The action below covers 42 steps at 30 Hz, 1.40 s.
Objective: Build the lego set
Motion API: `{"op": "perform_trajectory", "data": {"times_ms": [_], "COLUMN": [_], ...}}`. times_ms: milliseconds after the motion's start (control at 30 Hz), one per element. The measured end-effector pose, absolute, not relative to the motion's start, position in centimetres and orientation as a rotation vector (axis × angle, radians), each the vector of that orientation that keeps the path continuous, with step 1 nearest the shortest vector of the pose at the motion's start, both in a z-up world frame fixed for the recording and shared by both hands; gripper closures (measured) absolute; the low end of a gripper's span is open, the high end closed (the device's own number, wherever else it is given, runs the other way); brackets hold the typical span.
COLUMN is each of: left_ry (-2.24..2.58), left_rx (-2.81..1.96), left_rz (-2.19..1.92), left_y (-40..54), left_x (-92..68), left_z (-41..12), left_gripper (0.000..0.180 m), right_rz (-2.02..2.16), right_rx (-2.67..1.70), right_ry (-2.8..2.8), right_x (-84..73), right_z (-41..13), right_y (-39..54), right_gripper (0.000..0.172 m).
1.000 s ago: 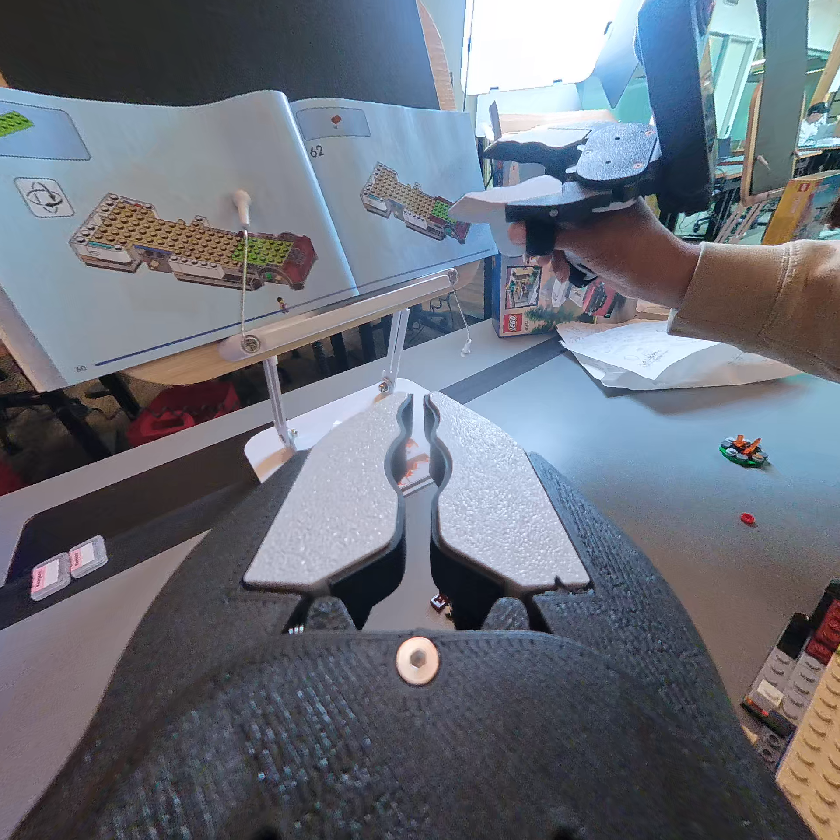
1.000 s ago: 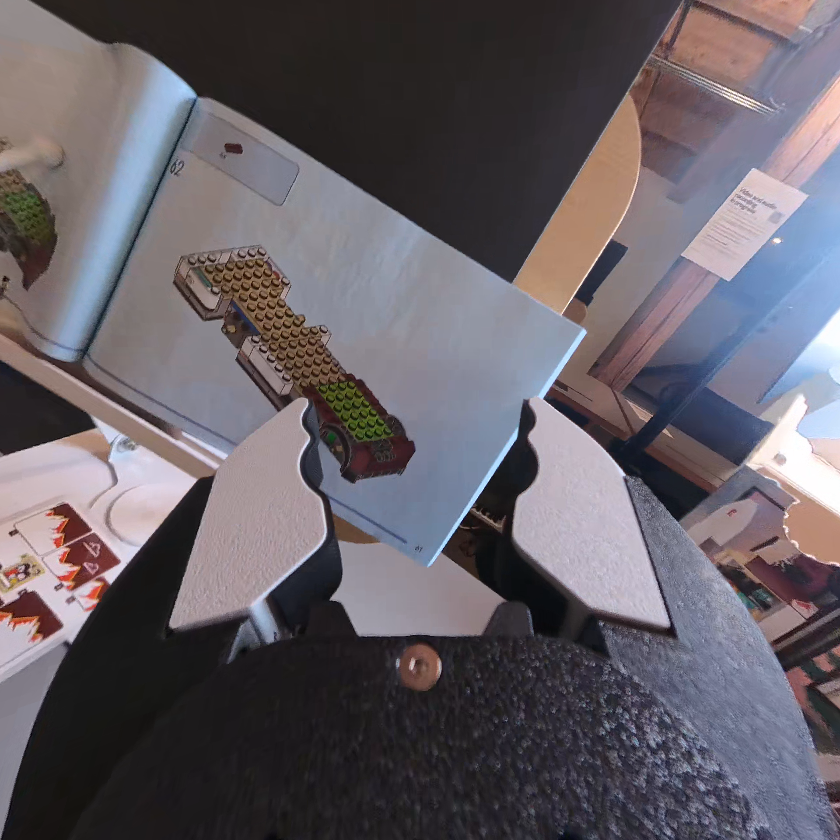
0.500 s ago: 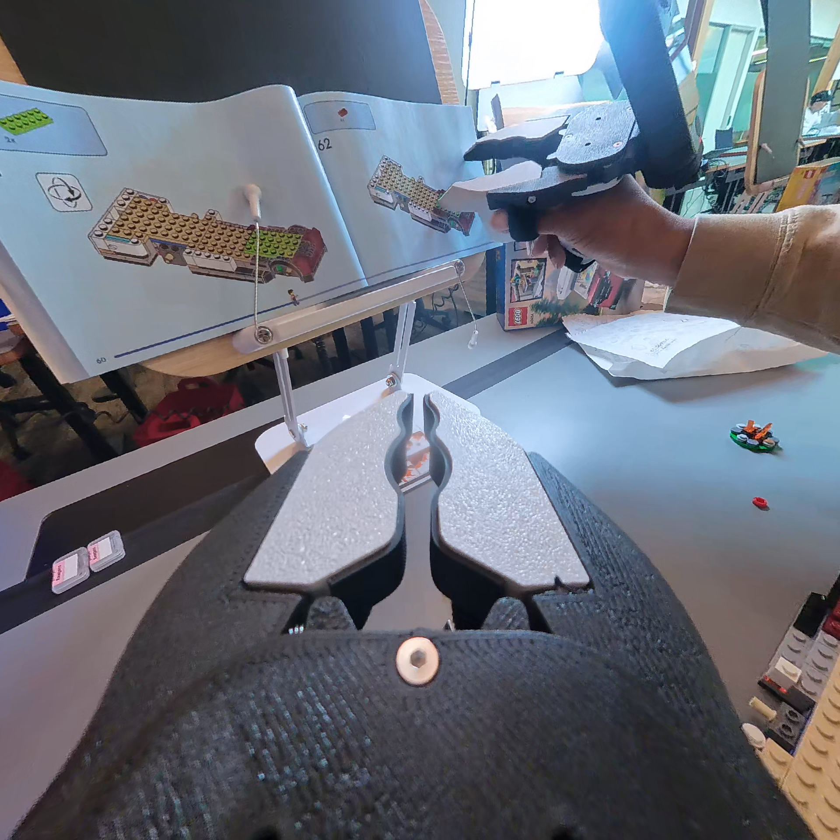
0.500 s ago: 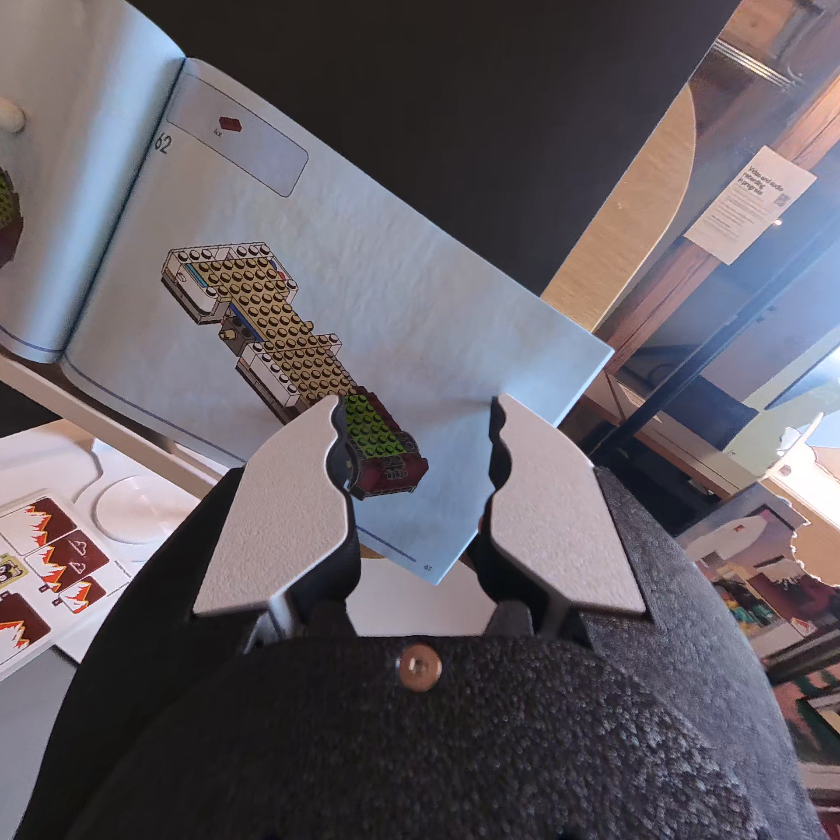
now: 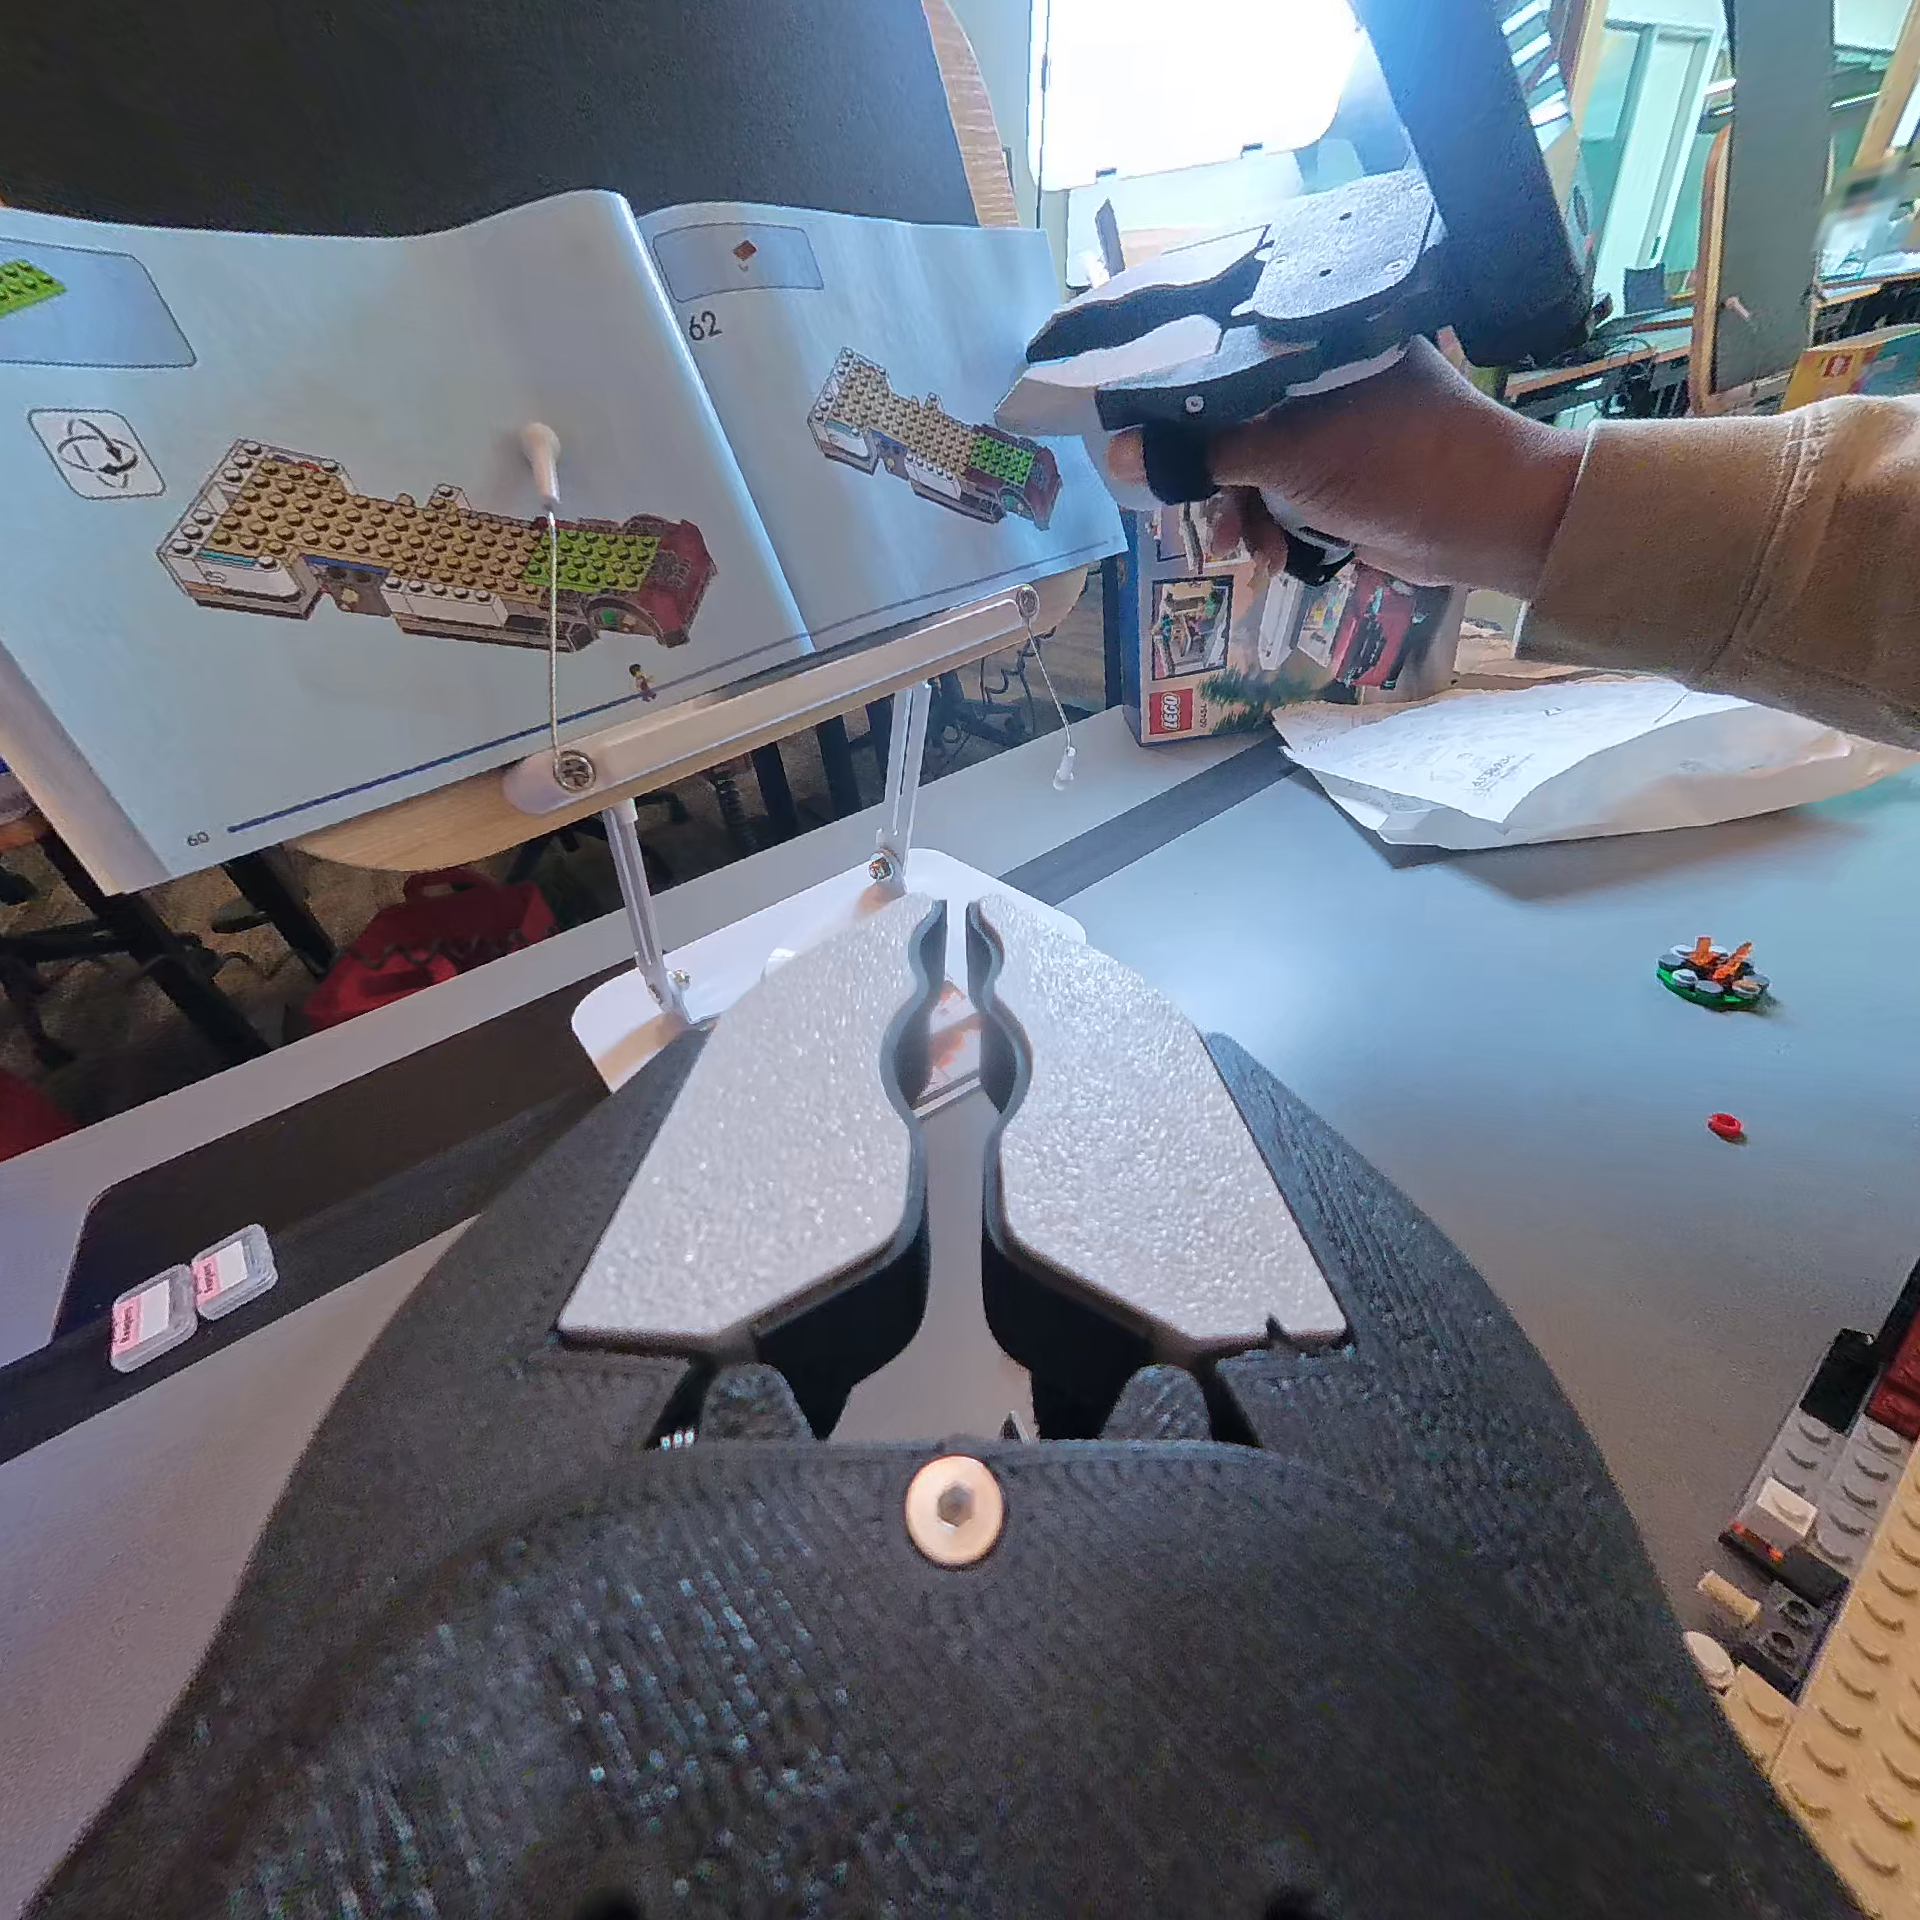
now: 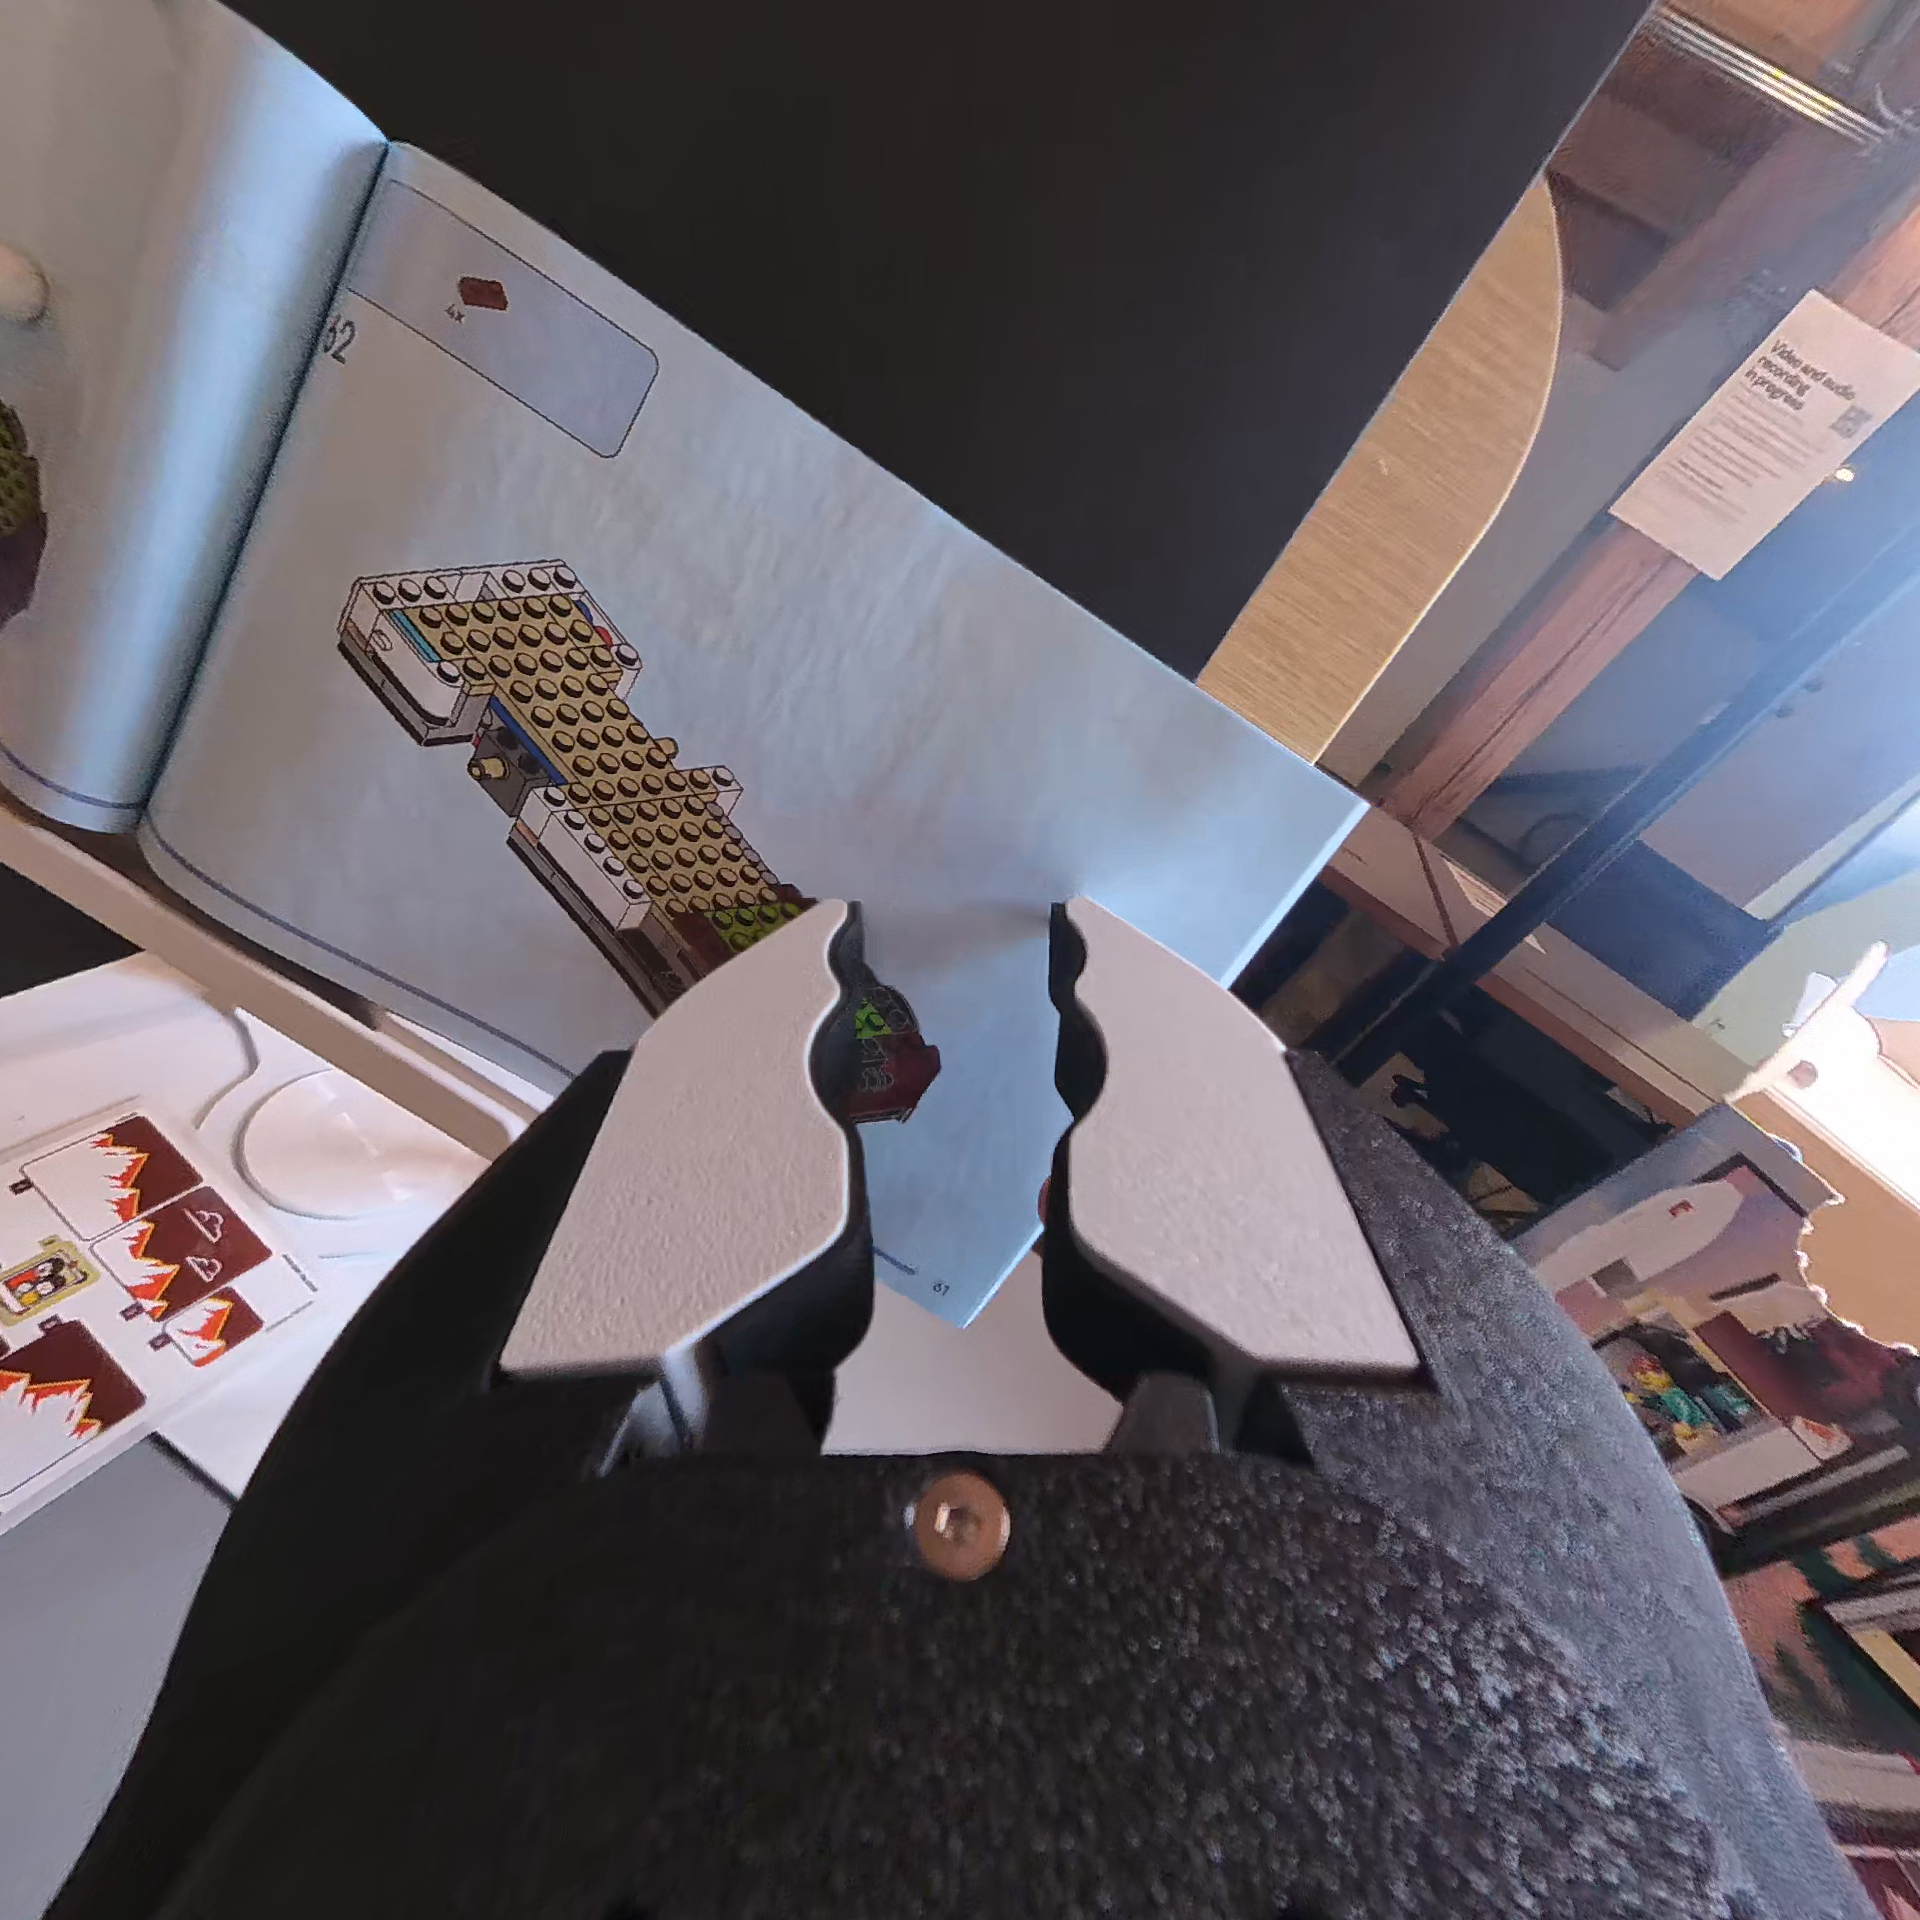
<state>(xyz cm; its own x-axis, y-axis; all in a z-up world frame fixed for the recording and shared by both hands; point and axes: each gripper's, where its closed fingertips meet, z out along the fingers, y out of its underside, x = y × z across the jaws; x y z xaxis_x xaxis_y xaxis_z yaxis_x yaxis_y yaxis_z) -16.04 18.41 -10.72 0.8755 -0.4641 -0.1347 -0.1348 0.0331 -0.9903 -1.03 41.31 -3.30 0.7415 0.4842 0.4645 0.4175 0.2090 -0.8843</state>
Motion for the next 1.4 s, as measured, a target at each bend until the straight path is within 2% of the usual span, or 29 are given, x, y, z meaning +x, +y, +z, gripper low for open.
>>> {"op": "perform_trajectory", "data": {"times_ms": [33,167,400,567,633,733,967,1100,1233,1400], "left_ry": [0.49,0.486,0.495,0.497,0.498,0.5,0.507,0.508,0.515,0.52], "left_rx": [-1.534,-1.531,-1.528,-1.532,-1.536,-1.538,-1.547,-1.549,-1.552,-1.55], "left_rz": [-0.268,-0.268,-0.266,-0.268,-0.27,-0.272,-0.273,-0.275,-0.277,-0.274], "left_y": [18.4,18.4,18.3,18.3,18.3,18.4,18.4,18.5,18.4,18.4], "left_x": [-16.1,-16.2,-16.0,-16.0,-16.0,-15.9,-15.9,-15.9,-15.7,-15.6], "left_z": [-10.7,-10.5,-10.5,-10.7,-10.8,-10.9,-11.3,-11.4,-11.6,-11.6], "left_gripper": [0.177,0.177,0.177,0.177,0.177,0.178,0.178,0.178,0.178,0.178], "right_rz": [0.062,0.048,0.002,-0.138,-0.203,-0.201,-0.094,-0.051,-0.048,0.014], "right_rx": [-1.404,-1.386,-1.379,-1.288,-1.27,-1.292,-1.296,-1.301,-1.345,-1.343], "right_ry": [-0.791,-0.723,-0.788,-0.973,-1.052,-1.073,-1.078,-0.98,-0.993,-0.981], "right_x": [-0.8,0.7,-0.2,-1.3,-1.6,-1.7,-1.9,-0.9,-1.0,-1.1], "right_z": [-3.1,-2.0,-3.0,-3.0,-3.5,-4.1,-4.3,-1.7,-2.0,-2.0], "right_y": [41.3,41.8,41.6,41.2,41.2,41.5,40.9,41.8,42.4,42.0], "right_gripper": [0.137,0.111,0.094,0.071,0.067,0.07,0.098,0.084,0.085,0.108]}}
